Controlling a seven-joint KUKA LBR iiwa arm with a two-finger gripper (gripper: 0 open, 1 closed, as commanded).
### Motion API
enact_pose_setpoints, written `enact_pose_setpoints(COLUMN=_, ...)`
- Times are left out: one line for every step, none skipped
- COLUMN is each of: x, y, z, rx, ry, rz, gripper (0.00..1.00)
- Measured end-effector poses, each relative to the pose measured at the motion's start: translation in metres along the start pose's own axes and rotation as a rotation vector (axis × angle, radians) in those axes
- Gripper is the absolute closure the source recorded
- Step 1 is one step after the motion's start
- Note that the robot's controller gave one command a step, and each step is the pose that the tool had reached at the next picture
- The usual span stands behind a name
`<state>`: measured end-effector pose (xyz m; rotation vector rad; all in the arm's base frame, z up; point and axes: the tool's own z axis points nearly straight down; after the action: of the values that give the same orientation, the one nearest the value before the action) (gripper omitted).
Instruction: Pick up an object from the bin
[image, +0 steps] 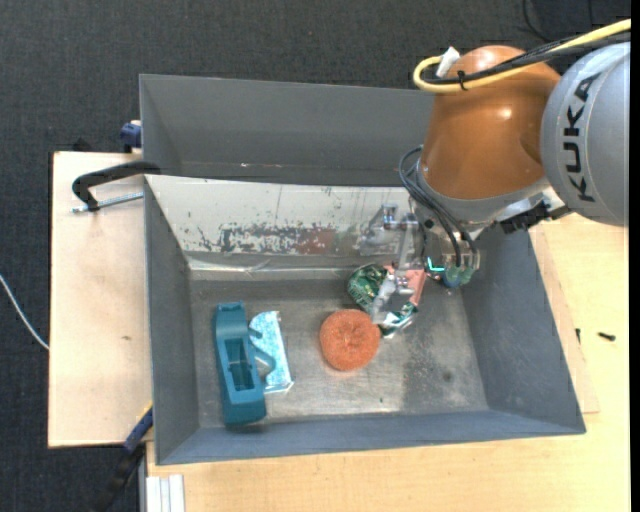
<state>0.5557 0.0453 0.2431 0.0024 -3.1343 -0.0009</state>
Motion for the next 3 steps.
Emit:
enact_pose_setpoints(x=-0.001, y=0.000, z=-0.004, rx=-0.001, ry=-0.008, rz=0.001, gripper=0.00)
enact_pose_setpoints(x=0.003, y=0.002, z=0.040, rx=-0.001, ry=-0.016, rz=0.010, gripper=0.00)
enact_pose_setpoints(x=0.046, y=-0.004, z=0.101, rx=-0.001, ry=-0.009, rz=0.029, gripper=0.00)
